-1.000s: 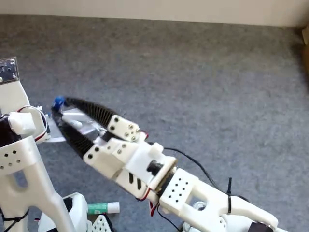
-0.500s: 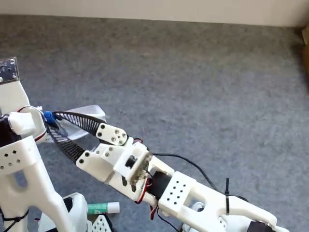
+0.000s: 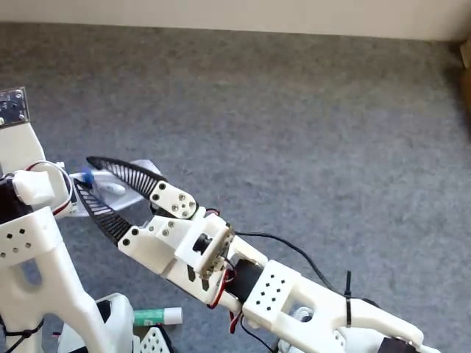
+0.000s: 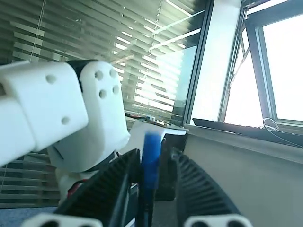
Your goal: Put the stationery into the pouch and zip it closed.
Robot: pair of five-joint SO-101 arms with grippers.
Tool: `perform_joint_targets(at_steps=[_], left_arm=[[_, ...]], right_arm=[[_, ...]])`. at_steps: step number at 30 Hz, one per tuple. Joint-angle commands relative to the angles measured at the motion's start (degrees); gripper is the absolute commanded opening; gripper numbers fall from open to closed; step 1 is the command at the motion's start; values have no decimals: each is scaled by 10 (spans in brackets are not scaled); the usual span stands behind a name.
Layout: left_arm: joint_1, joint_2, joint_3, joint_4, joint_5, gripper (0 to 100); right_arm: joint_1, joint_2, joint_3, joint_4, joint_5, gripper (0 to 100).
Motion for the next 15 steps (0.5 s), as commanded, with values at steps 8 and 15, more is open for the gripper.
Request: perform_joint_targets(at_steps=[8,15], left_arm=[[13,1,2,-11,3,7],[12,1,2,-11,3,7]], right_arm=[[7,-26,-11,1,5,123],[24,-52,-14,65,5,123]])
